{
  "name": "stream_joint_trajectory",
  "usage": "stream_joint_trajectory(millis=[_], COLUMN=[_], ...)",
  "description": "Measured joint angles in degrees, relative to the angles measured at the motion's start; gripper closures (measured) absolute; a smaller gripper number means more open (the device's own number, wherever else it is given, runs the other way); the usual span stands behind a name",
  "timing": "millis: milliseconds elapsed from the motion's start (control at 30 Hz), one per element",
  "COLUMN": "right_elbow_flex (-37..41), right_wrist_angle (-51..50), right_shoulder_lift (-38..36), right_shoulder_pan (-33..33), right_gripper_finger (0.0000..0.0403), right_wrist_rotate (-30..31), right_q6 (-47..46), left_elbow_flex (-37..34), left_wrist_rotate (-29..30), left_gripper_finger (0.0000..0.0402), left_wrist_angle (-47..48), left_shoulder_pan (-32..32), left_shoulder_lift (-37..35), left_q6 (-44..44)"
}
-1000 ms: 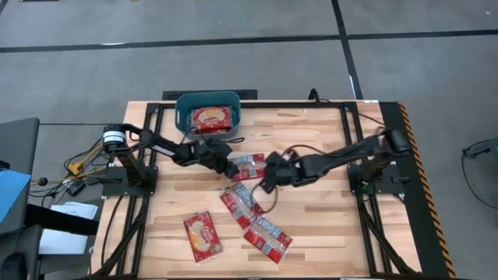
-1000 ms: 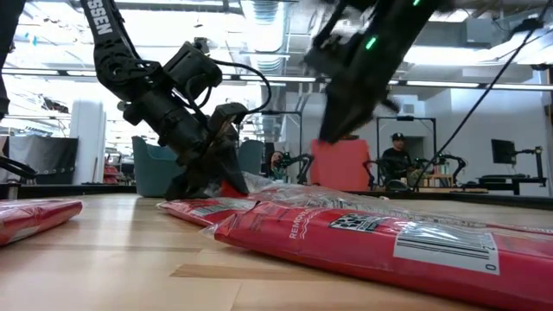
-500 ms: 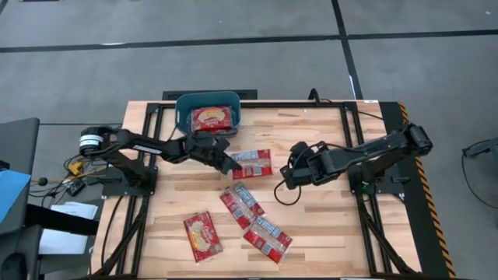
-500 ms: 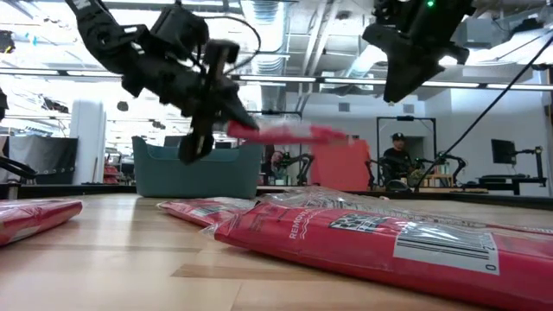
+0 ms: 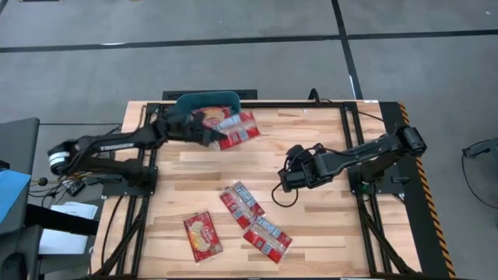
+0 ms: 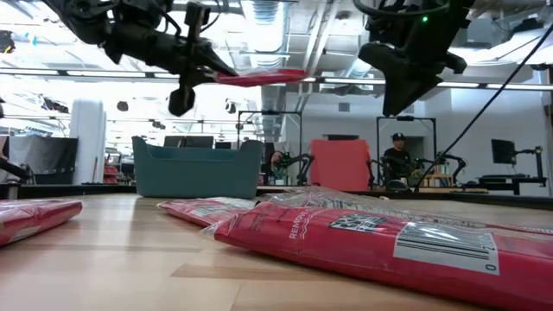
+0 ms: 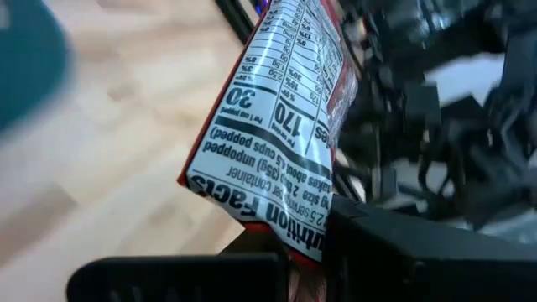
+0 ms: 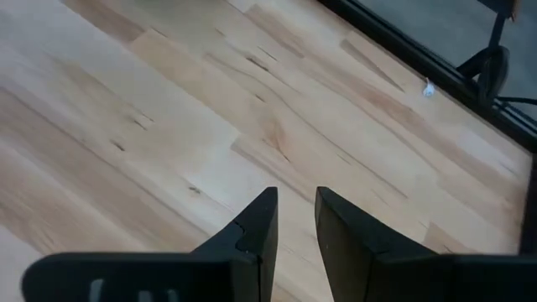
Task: Sort popcorn bags into baskets
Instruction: Put the red popcorn bag into the blue bin
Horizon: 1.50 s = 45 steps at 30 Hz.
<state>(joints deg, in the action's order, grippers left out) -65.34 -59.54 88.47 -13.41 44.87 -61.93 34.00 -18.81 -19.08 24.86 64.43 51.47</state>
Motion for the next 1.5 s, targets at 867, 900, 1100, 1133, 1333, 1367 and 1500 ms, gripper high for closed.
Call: stream_joint_trajectory(millis=[867,900,1100,1133,1333,1367,1500], right_elbow_flex=[-0.02,-0.02,-0.02,-0.02,-0.02,-0.02,-0.02], right_wrist_angle=[0.01,0.03,-0.03,-0.03,-0.01,-0.03,-0.01], right_shoulder_lift=[0.02,0.02,0.02,0.02,0.02,0.02,0.0], right_shoulder_pan=[0.04,0.04,0.04,0.04,0.04,0.04,0.04], right_gripper_finger=[0.0296,0.0296,0.0296,0.0296,0.0296,0.0296,0.0296], right_wrist_rotate=[0.01,0.01,-0.01,-0.05,-0.17,-0.17,-0.64], right_q6=[0.0,0.12,0.26,0.26,0.33,0.36,0.44], left_elbow_flex=[27.39,27.36,27.37,27.42,27.39,27.39,27.39], left_wrist_rotate=[-13.44,-13.17,-13.9,-13.86,-13.21,-11.98,-7.87], left_gripper_finger=[0.0398,0.0398,0.0397,0.0397,0.0395,0.0391,0.037], left_wrist_angle=[54.14,54.91,54.96,54.57,51.94,51.53,50.85], left_shoulder_pan=[33.35,33.95,36.33,36.6,37.57,37.55,37.93], left_shoulder_lift=[14.44,16.18,25.28,26.33,29.39,29.38,28.43], left_q6=[-39.47,-40.95,-46.8,-47.01,-47.03,-46.49,-44.22])
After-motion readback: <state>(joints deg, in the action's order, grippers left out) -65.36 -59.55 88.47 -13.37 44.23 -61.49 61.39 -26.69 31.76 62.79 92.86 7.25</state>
